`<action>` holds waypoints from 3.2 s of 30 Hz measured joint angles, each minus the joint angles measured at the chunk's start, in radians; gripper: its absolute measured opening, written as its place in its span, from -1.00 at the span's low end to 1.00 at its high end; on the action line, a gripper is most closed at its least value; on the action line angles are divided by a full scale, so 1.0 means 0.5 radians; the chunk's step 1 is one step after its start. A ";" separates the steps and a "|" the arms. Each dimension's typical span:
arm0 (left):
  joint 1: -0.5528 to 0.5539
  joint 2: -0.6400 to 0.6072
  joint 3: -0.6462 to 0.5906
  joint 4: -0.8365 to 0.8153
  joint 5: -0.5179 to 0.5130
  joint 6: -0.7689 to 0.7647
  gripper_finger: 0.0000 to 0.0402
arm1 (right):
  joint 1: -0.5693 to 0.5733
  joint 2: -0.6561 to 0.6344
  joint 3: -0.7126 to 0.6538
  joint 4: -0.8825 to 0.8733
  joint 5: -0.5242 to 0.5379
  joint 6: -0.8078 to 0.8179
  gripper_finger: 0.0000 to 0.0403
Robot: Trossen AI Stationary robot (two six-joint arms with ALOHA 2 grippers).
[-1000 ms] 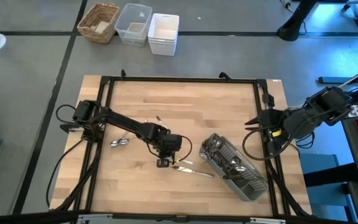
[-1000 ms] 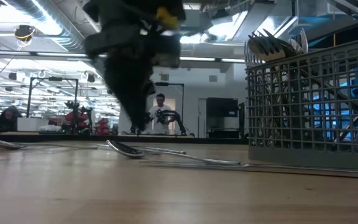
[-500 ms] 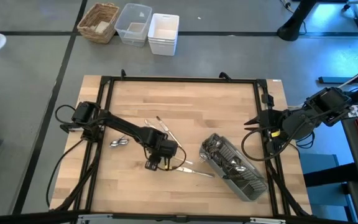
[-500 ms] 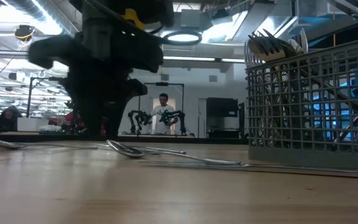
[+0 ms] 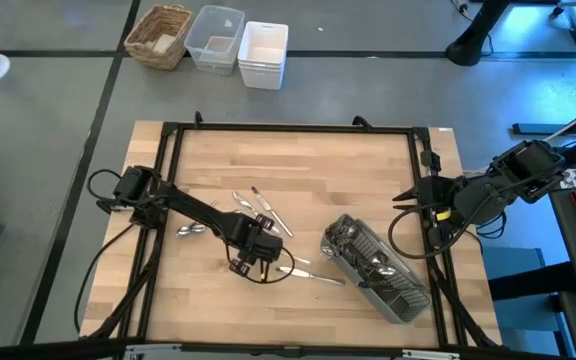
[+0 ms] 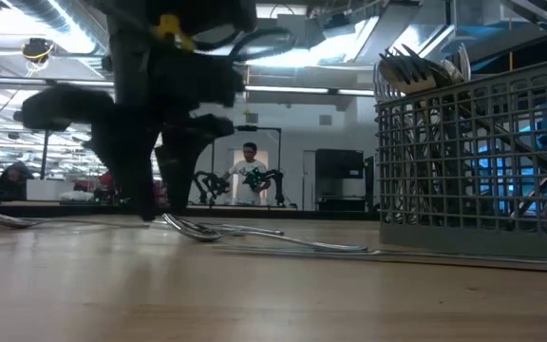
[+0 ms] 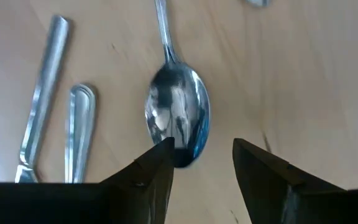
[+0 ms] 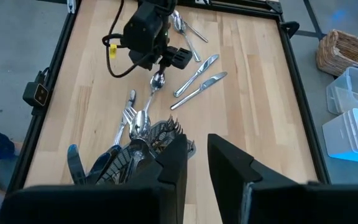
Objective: Sort silverware
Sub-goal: Put the silver spoon into the gray silverware basket
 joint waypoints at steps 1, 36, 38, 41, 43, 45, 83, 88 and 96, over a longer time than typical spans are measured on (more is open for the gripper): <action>-0.001 0.000 -0.020 0.011 -0.001 0.022 -0.22 | 0.000 0.000 0.000 0.000 0.000 0.000 -0.67; 0.138 0.070 -0.097 0.335 -0.292 0.629 -0.87 | 0.000 -0.003 0.002 0.000 -0.011 0.000 -0.67; 0.135 0.070 -0.097 0.364 -0.301 0.595 -0.96 | 0.000 -0.003 0.002 0.000 -0.011 0.000 -0.67; 0.134 0.050 -0.094 0.367 -0.296 0.465 -0.97 | 0.000 -0.003 0.002 0.000 -0.011 0.000 -0.67; 0.134 0.031 -0.095 0.368 -0.288 0.356 -0.98 | 0.000 -0.003 0.002 0.000 -0.008 0.000 -0.67; 0.135 -0.001 -0.095 0.369 -0.266 0.204 -0.99 | 0.001 -0.003 0.002 0.000 -0.003 0.000 -0.67; 0.299 -0.390 -0.078 2.898 0.923 -4.016 -1.00 | 0.000 -1.045 -1.242 1.000 0.427 0.113 -0.67; 0.257 -0.178 0.004 3.217 0.888 -4.607 -1.00 | 0.000 -1.150 -1.543 1.178 0.401 0.127 -0.67; 0.249 0.041 0.203 3.020 0.884 -5.015 -1.00 | 0.000 -1.173 -1.857 1.271 0.401 0.159 -0.67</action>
